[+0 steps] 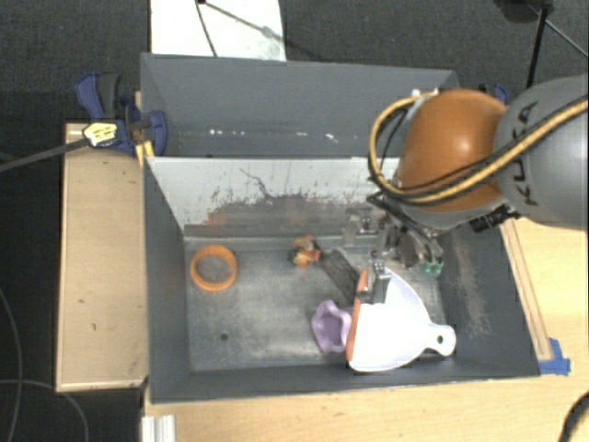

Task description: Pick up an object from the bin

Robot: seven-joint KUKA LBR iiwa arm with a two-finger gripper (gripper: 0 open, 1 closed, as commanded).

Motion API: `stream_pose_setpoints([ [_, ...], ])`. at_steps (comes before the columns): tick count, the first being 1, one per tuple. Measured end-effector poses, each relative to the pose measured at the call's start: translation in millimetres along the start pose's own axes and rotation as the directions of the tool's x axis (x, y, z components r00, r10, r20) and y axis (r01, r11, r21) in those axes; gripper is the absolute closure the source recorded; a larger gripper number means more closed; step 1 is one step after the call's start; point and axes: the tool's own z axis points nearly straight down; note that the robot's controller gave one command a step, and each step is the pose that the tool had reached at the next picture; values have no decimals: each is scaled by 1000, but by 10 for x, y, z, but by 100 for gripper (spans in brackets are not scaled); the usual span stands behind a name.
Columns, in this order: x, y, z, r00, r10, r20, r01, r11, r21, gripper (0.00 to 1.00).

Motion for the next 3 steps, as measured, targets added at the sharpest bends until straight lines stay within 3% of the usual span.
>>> stream_pose_setpoints([
  [1,-24,-282,490,981,-193,-2,193,981,-1,0],
  [2,82,-438,705,964,-267,-11,267,964,-3,0],
  [3,80,-460,763,998,-65,-8,65,998,0,0],
])
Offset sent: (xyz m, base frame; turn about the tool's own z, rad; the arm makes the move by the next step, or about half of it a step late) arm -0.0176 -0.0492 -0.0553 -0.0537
